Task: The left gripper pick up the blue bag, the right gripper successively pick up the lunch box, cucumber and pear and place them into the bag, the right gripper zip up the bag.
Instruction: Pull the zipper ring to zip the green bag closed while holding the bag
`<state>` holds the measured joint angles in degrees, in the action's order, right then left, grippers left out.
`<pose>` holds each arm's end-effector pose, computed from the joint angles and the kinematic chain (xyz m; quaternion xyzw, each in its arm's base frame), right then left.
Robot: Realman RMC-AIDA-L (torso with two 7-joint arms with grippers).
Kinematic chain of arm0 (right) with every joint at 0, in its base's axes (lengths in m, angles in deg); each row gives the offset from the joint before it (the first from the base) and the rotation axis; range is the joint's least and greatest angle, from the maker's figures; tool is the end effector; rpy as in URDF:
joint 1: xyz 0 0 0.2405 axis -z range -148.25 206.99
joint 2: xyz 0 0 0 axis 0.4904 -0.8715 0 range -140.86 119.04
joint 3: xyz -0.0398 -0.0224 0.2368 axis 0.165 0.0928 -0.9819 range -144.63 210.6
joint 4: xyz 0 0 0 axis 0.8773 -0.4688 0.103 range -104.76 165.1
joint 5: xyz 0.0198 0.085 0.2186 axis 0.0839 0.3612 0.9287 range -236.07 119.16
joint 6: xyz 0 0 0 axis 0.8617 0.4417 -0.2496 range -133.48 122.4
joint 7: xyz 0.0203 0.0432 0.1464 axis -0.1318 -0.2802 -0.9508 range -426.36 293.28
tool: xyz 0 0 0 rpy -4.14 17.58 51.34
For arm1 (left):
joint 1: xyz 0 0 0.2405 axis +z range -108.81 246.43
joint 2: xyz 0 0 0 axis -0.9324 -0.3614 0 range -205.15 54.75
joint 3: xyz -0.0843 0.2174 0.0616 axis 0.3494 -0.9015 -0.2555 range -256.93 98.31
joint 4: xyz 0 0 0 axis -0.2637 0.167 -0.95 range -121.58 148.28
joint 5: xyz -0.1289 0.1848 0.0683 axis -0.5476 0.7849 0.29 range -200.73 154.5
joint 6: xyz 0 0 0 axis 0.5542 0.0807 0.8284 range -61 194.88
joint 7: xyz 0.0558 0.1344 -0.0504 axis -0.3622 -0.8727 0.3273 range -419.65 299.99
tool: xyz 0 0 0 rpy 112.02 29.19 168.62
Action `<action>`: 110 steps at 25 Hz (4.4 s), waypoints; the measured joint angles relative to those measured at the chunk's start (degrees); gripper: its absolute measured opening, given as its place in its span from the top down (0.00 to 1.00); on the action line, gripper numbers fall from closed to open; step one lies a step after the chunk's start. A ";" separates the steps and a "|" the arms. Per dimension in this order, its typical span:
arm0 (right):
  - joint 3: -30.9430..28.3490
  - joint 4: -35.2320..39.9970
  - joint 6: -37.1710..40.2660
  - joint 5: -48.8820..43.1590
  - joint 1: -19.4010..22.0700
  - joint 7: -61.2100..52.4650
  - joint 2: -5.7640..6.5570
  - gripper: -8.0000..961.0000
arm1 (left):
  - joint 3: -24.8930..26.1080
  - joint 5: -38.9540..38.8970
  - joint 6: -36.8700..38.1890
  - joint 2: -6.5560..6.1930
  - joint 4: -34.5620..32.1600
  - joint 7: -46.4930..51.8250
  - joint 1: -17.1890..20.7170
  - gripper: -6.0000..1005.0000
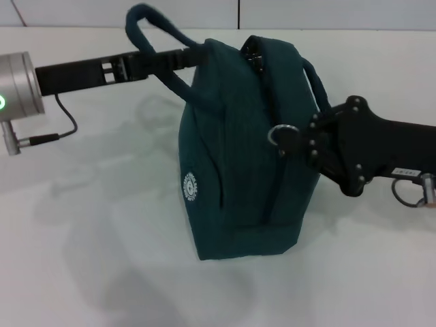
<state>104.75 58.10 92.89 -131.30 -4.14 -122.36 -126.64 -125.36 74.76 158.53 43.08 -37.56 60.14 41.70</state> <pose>0.1742 0.3287 -0.0218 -0.9053 -0.0195 0.4220 0.0439 -0.2157 0.3637 0.0542 -0.8310 -0.4212 -0.3577 0.0642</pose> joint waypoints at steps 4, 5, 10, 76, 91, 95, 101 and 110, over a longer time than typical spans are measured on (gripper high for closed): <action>0.85 -0.09 0.11 -0.01 -1.19 -0.02 -0.10 0.97 | -0.01 0.11 -0.75 -0.68 0.00 -0.51 -1.29 0.29; 1.26 -0.22 0.11 0.01 -1.60 -0.02 -0.13 0.97 | -0.01 0.20 -0.83 -0.78 0.00 -0.51 -1.58 0.29; 3.05 -0.48 -0.57 0.18 -2.88 -0.05 -0.27 0.97 | -0.01 0.62 -1.34 -1.50 0.02 -0.59 -3.46 0.29; 6.20 -1.26 -13.22 12.52 -3.32 0.81 -0.06 0.97 | 7.55 10.85 6.90 -8.31 -5.46 6.99 4.93 0.22; 4.76 -0.40 -14.96 13.15 -6.32 2.02 0.02 0.97 | 4.80 0.82 14.38 1.53 8.15 -21.69 11.07 0.23; 5.00 -0.86 -17.86 12.76 -7.80 2.06 0.05 0.97 | 5.07 -1.86 11.97 1.48 20.79 -35.79 8.65 0.23; 6.09 -1.40 -20.27 12.56 -8.38 3.65 -0.28 0.97 | 4.86 -7.38 8.17 2.04 29.90 -50.39 8.29 0.23; 6.00 -1.40 -21.14 12.85 -8.41 3.70 -0.29 0.97 | 4.65 -10.18 7.10 2.41 40.58 -66.43 7.64 0.23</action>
<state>110.74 56.70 71.75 -118.45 -12.54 -118.66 -126.93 -120.71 64.58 165.63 45.49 3.02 -6.29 49.35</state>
